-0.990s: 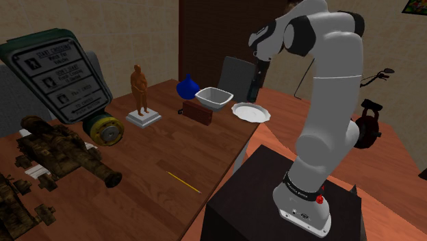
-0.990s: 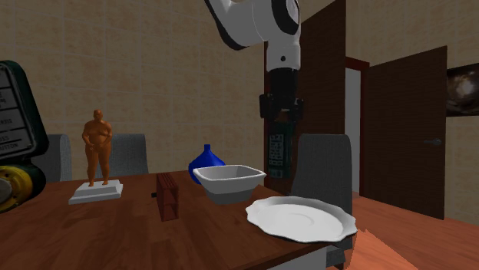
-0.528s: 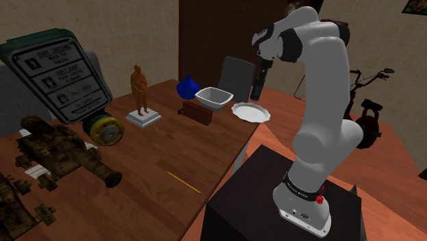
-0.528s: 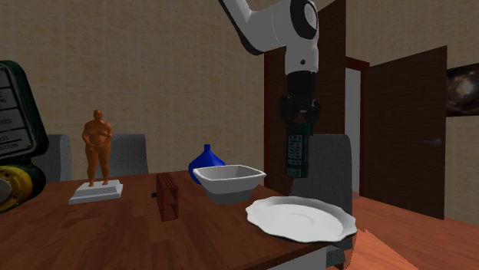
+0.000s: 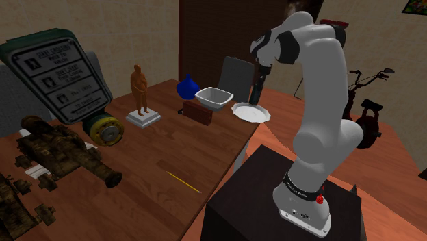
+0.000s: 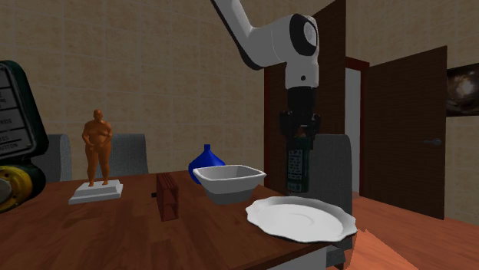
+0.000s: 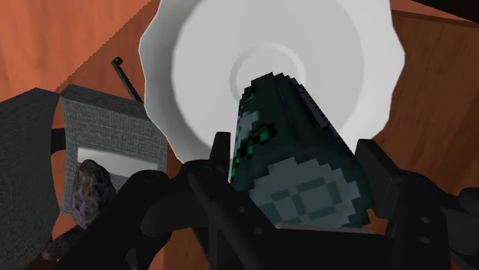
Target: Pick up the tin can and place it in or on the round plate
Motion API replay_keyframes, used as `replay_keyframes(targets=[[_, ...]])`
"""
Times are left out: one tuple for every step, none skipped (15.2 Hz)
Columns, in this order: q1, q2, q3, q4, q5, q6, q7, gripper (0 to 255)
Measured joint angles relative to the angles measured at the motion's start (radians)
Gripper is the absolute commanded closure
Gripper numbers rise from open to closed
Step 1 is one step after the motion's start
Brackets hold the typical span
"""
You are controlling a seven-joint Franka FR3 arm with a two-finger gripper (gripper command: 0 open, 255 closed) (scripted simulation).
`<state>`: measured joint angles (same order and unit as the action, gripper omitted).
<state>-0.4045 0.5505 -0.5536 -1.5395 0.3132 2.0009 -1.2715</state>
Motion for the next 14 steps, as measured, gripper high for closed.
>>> replay_keyframes(targets=[[-0.001, 0.008, 0.003, -0.004, 0.004, 0.011, -0.001, 255], [-0.003, 0.013, 0.005, -0.011, 0.007, 0.022, -0.005, 255], [-0.004, 0.021, 0.007, -0.014, 0.012, 0.033, -0.007, 255], [-0.003, 0.023, 0.009, -0.024, 0.014, 0.044, -0.008, 255], [-0.003, 0.029, 0.011, -0.030, 0.018, 0.055, -0.010, 255], [-0.004, 0.034, 0.014, -0.035, 0.021, 0.065, -0.012, 255], [-0.005, 0.039, 0.016, -0.041, 0.025, 0.076, -0.015, 255], [-0.007, 0.047, 0.019, -0.043, 0.029, 0.085, -0.016, 255], [-0.010, 0.055, 0.021, -0.043, 0.033, 0.092, -0.019, 255], [-0.010, 0.060, 0.023, -0.048, 0.036, 0.102, -0.021, 255], [-0.012, 0.069, 0.027, -0.052, 0.041, 0.114, -0.024, 255], [-0.013, 0.074, 0.029, -0.054, 0.044, 0.120, -0.025, 255], [-0.013, 0.074, 0.030, -0.058, 0.044, 0.124, -0.026, 255], [-0.013, 0.075, 0.030, -0.059, 0.045, 0.126, -0.027, 255]])
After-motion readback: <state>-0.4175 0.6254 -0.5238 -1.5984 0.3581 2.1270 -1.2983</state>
